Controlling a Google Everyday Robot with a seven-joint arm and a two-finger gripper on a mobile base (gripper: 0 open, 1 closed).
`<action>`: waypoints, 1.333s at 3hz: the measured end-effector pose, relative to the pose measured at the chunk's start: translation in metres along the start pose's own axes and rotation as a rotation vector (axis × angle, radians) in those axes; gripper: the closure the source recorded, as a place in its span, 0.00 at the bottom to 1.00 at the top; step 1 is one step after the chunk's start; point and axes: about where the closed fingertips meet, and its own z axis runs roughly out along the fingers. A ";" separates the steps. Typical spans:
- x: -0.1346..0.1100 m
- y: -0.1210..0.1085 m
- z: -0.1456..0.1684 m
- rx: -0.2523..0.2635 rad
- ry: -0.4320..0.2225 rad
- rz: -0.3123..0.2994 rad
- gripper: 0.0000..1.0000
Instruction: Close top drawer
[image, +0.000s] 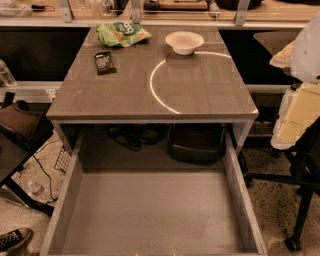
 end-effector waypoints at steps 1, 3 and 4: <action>0.000 0.000 0.000 0.000 0.000 0.000 0.00; 0.071 0.055 0.019 0.029 0.068 -0.006 0.41; 0.120 0.109 0.040 0.013 0.090 -0.021 0.65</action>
Offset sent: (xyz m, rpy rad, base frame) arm -0.0774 -0.0666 -0.0559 -0.0659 -0.0035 -0.0347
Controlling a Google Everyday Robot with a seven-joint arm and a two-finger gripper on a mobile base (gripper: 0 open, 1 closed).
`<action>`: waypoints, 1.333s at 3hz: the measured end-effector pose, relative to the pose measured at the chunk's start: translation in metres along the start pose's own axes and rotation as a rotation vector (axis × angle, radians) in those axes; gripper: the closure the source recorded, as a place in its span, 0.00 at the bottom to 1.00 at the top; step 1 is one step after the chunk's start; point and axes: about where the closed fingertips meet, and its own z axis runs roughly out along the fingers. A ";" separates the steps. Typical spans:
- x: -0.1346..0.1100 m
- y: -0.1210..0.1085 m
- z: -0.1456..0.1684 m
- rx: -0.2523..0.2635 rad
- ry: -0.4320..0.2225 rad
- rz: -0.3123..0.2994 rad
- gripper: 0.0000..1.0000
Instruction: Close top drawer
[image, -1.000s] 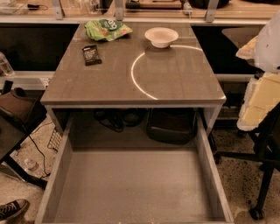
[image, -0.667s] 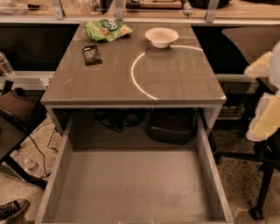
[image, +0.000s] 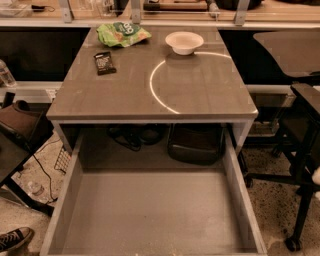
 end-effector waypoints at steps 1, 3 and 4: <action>0.039 0.071 0.027 -0.075 0.026 -0.027 0.96; 0.034 0.066 0.030 -0.074 0.026 -0.028 1.00; 0.035 0.076 0.051 -0.078 0.075 -0.045 1.00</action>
Offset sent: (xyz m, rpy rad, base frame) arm -0.0458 -0.0134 -0.0305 -0.0101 0.0409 0.0142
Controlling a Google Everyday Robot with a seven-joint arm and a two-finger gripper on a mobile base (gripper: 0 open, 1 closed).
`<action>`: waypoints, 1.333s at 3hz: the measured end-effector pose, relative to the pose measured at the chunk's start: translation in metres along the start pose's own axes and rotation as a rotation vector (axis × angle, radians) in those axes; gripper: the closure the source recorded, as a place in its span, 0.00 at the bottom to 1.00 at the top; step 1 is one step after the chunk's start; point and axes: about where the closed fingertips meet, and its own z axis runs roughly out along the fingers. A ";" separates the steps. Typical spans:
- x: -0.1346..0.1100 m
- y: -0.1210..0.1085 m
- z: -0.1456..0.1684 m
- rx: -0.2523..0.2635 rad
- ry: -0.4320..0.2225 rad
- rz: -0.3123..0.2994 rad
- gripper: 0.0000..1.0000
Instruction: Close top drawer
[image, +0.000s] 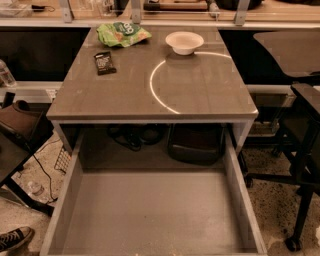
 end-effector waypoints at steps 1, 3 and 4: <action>0.012 0.042 0.057 -0.042 0.030 -0.034 1.00; 0.033 0.106 0.123 -0.140 0.050 -0.094 1.00; 0.014 0.134 0.157 -0.204 -0.009 -0.173 1.00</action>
Offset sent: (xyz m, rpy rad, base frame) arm -0.0887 -0.0171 -0.1564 -0.0786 0.1370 0.0805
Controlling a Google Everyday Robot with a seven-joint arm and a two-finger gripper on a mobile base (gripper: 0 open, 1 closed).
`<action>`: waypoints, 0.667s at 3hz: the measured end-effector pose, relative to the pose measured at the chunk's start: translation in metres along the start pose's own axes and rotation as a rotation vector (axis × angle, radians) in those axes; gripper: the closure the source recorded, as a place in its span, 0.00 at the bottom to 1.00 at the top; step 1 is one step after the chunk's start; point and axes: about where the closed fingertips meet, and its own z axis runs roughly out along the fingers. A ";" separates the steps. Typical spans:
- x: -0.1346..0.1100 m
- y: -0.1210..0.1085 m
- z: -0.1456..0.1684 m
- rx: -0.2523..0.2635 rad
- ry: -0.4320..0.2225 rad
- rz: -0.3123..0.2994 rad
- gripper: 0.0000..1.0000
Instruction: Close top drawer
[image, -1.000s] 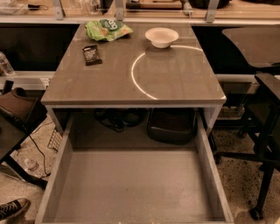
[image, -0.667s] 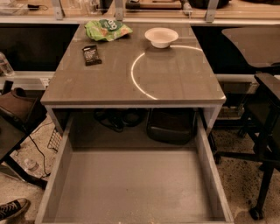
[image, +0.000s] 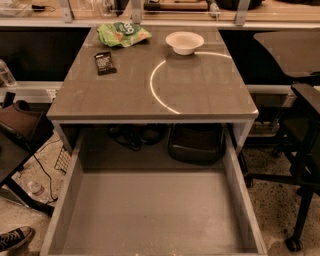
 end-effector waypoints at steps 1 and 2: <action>-0.027 0.009 0.032 -0.045 -0.064 -0.081 1.00; -0.045 0.000 0.046 -0.033 -0.088 -0.140 1.00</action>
Offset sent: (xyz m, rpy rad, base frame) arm 0.0137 0.0679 -0.0634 0.1238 0.0072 0.2124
